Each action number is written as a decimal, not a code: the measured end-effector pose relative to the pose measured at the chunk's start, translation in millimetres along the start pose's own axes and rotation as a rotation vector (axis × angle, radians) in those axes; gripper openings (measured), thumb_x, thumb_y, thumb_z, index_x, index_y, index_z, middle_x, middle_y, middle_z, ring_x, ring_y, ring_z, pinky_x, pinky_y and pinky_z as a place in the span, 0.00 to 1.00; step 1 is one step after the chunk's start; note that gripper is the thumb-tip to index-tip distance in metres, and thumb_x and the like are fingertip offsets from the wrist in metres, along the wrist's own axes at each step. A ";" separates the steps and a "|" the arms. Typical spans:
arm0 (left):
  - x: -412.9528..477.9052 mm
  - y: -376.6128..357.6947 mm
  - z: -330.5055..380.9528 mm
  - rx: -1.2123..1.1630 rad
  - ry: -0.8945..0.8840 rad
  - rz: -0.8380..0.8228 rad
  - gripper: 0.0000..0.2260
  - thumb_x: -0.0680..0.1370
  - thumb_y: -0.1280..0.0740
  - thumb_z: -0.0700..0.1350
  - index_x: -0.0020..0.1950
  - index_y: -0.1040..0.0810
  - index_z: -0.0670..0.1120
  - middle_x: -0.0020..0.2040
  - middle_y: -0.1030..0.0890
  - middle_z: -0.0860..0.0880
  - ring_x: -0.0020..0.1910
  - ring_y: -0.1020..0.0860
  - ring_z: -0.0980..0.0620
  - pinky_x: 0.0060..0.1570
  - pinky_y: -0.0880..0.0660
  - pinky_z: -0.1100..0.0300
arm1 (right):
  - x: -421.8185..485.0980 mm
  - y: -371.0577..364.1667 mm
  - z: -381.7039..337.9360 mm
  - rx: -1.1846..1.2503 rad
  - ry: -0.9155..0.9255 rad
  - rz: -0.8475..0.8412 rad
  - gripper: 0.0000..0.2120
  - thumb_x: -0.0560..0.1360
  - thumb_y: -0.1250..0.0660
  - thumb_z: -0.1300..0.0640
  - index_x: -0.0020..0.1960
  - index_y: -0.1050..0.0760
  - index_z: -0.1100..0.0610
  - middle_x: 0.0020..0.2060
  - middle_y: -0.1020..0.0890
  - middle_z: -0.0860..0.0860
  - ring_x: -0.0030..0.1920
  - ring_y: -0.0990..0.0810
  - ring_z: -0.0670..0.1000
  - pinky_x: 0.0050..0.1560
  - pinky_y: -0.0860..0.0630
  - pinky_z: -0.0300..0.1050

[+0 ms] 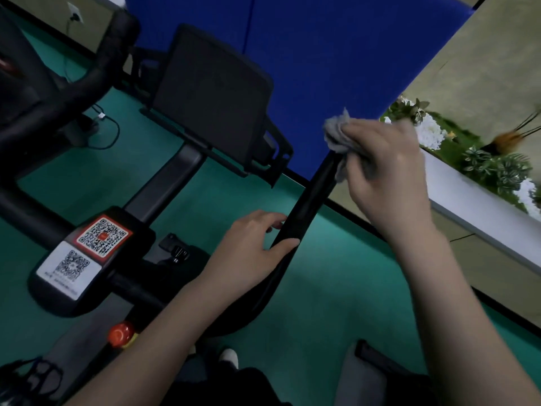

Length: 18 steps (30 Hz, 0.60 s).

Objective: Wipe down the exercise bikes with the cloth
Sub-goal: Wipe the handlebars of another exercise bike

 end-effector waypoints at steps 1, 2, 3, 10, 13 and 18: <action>-0.7 0.6 -1.0 0.010 -0.003 0.003 0.19 0.75 0.32 0.54 0.65 0.25 0.51 0.56 0.24 0.56 0.55 0.27 0.60 0.52 0.35 0.70 | 9.6 -9.2 0.7 -0.062 0.072 -0.082 0.14 0.71 0.40 0.68 0.54 0.21 0.62 0.52 0.18 0.56 0.48 0.25 0.60 0.51 0.36 0.38; -1.6 1.5 -1.9 0.016 -0.003 0.006 0.19 0.75 0.32 0.54 0.65 0.25 0.50 0.56 0.24 0.55 0.56 0.27 0.59 0.53 0.35 0.69 | 13.7 -19.9 -0.3 -0.123 0.137 -0.176 0.14 0.72 0.41 0.68 0.53 0.21 0.62 0.50 0.17 0.56 0.46 0.27 0.60 0.49 0.35 0.42; -2.6 2.0 -3.1 0.015 0.001 0.004 0.20 0.75 0.32 0.54 0.65 0.25 0.50 0.56 0.24 0.55 0.57 0.28 0.59 0.54 0.35 0.68 | 14.6 -29.3 -2.1 -0.182 0.194 -0.257 0.14 0.72 0.42 0.67 0.52 0.21 0.61 0.47 0.17 0.55 0.44 0.28 0.60 0.48 0.33 0.46; -2.2 2.7 -6.9 -0.033 0.004 0.003 0.19 0.74 0.31 0.54 0.63 0.23 0.50 0.55 0.21 0.53 0.57 0.25 0.54 0.59 0.29 0.56 | 11.3 -47.9 -22.8 -0.246 0.373 -0.556 0.15 0.75 0.46 0.56 0.45 0.21 0.60 0.34 0.21 0.53 0.42 0.38 0.53 0.37 0.32 0.49; -0.1 5.4 -9.6 -0.057 0.013 -0.005 0.19 0.74 0.31 0.54 0.63 0.24 0.50 0.55 0.21 0.54 0.57 0.26 0.54 0.59 0.30 0.56 | 13.1 -51.1 -28.2 -0.193 0.363 -0.636 0.19 0.71 0.48 0.54 0.44 0.20 0.60 0.31 0.21 0.52 0.41 0.32 0.55 0.35 0.33 0.45; 0.4 8.0 -13.0 -0.081 0.040 -0.028 0.19 0.74 0.31 0.54 0.63 0.24 0.50 0.56 0.21 0.55 0.58 0.25 0.55 0.60 0.30 0.57 | 15.2 -56.5 -30.2 -0.247 0.300 -0.757 0.11 0.69 0.37 0.68 0.49 0.20 0.61 0.40 0.19 0.56 0.47 0.24 0.61 0.42 0.26 0.50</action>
Point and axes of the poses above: each hand's wrist, its own x-axis towards the middle knuckle, its own y-axis out of the back of the hand, z = x × y, the point moved 5 cm from there along x, towards the middle knuckle
